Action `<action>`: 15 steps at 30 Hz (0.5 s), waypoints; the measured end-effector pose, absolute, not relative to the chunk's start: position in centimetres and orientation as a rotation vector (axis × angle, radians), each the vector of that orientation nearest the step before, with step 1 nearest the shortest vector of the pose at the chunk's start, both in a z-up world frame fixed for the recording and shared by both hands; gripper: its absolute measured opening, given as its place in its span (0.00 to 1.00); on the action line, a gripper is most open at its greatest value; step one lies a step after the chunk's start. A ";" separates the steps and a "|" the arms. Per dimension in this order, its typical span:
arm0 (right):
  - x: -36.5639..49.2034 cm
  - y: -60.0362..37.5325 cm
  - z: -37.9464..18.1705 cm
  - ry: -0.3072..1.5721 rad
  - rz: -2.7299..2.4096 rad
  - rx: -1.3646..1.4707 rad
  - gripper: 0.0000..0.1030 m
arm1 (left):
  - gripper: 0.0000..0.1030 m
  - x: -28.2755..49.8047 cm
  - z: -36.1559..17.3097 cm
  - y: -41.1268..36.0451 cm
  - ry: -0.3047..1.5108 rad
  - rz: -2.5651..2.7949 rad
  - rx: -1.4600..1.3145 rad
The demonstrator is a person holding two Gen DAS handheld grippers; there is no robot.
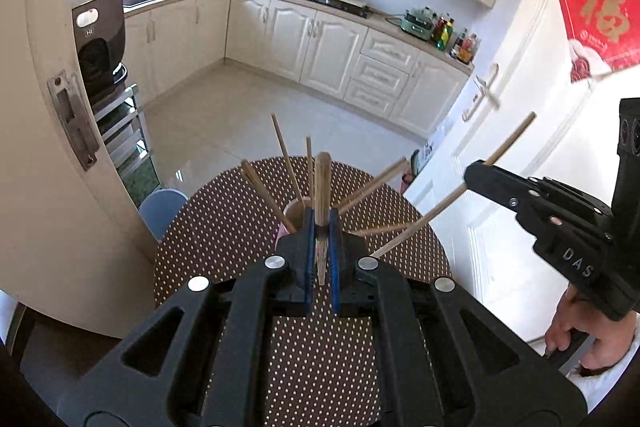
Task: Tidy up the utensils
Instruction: 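Lift both held sticks upright above the pink cup, then lower the left gripper's stick into the cup while the right gripper lowers its stick in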
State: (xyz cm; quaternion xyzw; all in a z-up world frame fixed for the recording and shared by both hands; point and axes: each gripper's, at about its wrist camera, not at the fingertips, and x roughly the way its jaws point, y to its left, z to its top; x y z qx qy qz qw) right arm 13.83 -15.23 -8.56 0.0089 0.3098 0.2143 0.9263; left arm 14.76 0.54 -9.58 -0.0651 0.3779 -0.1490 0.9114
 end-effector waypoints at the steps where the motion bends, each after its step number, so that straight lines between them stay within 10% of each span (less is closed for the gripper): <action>1: 13.9 -15.5 -8.4 0.627 0.437 0.019 0.04 | 0.06 14.8 -9.4 0.5 0.774 -0.301 -0.138; 15: 19.2 -17.6 -8.4 0.599 0.451 0.030 0.04 | 0.06 20.2 -9.8 -0.8 0.743 -0.246 -0.170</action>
